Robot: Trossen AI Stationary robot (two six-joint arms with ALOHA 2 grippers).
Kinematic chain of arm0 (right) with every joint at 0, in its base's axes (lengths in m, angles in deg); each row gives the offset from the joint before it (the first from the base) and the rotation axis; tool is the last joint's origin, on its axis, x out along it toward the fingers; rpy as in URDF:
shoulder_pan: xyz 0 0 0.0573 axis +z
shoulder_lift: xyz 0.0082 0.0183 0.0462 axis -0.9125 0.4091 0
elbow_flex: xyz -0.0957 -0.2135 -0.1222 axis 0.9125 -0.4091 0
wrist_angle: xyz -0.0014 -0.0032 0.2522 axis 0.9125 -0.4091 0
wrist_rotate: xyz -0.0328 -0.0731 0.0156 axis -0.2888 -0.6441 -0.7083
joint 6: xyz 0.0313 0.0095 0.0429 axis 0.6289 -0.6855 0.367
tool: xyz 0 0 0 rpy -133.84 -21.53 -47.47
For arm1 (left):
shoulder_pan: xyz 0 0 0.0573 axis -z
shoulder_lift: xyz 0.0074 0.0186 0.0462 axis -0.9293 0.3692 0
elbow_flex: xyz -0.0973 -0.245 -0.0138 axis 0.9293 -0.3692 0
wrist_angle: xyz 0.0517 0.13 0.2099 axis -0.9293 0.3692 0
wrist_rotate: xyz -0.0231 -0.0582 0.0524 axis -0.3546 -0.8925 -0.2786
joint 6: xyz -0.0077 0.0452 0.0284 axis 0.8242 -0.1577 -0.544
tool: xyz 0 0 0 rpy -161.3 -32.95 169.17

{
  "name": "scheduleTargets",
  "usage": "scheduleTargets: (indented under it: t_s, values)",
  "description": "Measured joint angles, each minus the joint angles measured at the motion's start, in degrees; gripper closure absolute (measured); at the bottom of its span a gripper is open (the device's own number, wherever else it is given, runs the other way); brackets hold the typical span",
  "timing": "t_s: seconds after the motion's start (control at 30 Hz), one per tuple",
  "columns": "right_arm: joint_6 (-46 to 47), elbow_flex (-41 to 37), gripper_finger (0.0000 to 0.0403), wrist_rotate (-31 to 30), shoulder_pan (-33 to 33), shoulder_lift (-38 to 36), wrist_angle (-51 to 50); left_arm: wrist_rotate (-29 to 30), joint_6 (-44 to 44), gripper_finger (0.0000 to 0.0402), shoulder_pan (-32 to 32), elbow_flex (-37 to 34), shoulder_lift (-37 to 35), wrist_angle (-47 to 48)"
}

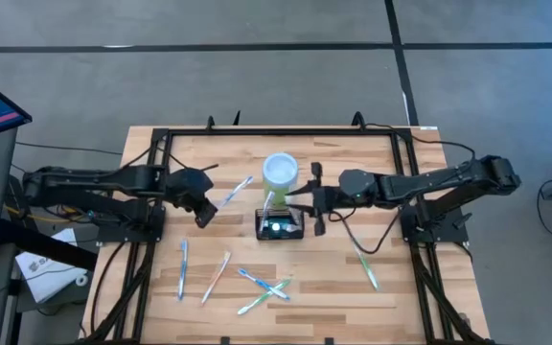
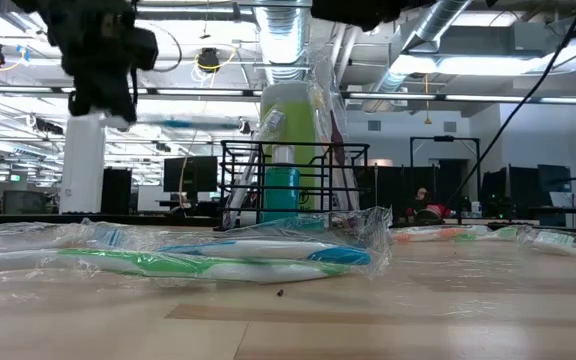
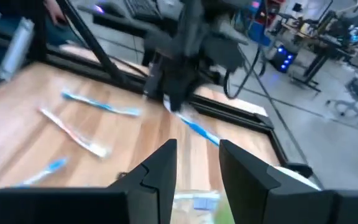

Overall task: Pick & Place toothbrushing station
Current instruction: Put the top left blue toothbrush into the wire organizer

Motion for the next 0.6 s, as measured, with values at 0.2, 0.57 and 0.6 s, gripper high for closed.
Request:
scheduleTargets:
  t_s: [0.2,0.57,0.6]
  values:
    - [-5.3,6.7,0.0291,-2.5,1.2,6.6,-5.1,-0.5,1.1,0.0392,2.5,3.1,0.0,-0.2]
    - [-14.9,24.5,0.0291,-8.7,3.9,20.3,-17.7,-2.1,3.4,0.0392,5.7,3.9,0.0,-0.8]
    - [-15.2,25.9,0.0291,-8.7,3.9,21.4,-18.3,-2.1,3.5,0.0392,6.0,3.9,0.0,-0.9]
